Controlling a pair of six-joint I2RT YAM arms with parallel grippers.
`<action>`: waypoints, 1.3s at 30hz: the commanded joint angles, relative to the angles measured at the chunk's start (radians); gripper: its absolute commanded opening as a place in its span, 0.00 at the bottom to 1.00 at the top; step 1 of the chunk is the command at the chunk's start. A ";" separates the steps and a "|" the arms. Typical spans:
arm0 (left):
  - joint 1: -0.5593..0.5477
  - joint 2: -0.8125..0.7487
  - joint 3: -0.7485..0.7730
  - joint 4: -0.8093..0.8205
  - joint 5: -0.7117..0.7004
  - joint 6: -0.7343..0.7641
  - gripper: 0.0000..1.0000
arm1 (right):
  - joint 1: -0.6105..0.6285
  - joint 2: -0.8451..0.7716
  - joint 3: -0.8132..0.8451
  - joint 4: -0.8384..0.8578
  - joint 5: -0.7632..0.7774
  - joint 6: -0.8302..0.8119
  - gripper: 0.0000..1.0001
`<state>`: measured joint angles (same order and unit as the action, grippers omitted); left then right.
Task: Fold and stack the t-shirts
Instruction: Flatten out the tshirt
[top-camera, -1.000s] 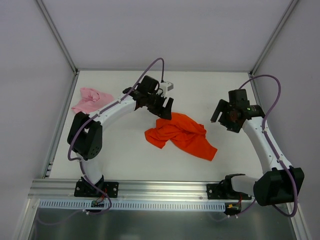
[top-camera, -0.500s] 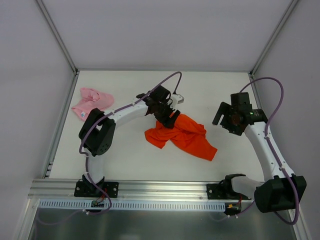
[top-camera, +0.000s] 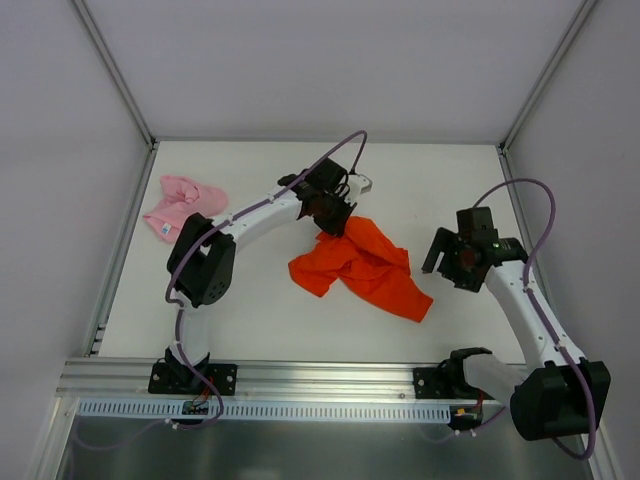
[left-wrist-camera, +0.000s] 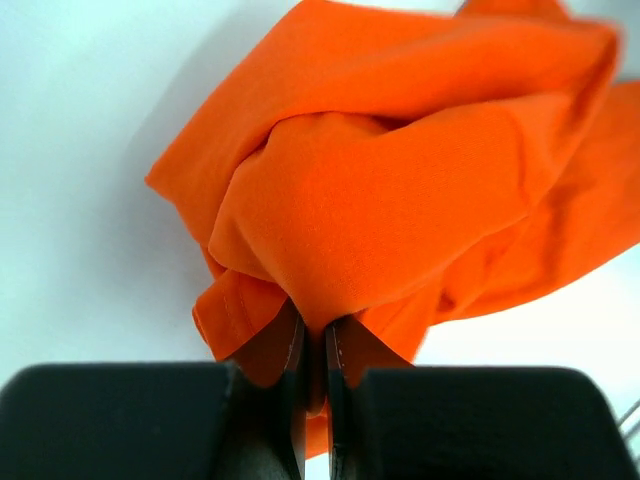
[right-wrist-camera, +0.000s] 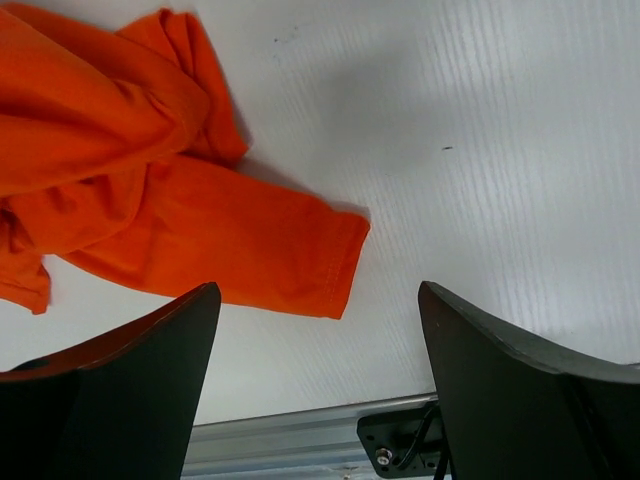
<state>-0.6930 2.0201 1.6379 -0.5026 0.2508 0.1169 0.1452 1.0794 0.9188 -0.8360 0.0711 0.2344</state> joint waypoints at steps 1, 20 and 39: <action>0.001 -0.104 0.097 -0.074 -0.012 -0.063 0.00 | -0.009 -0.001 -0.096 0.064 -0.050 -0.012 0.84; 0.007 -0.115 0.151 -0.159 -0.001 -0.112 0.00 | 0.010 0.238 -0.302 0.350 -0.195 -0.010 0.48; 0.253 -0.402 0.436 -0.313 -0.002 -0.313 0.00 | -0.024 0.077 0.561 -0.043 0.059 -0.018 0.01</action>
<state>-0.4519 1.7355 1.9759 -0.8013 0.2268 -0.1459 0.1360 1.1561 1.3788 -0.7574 0.0586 0.2306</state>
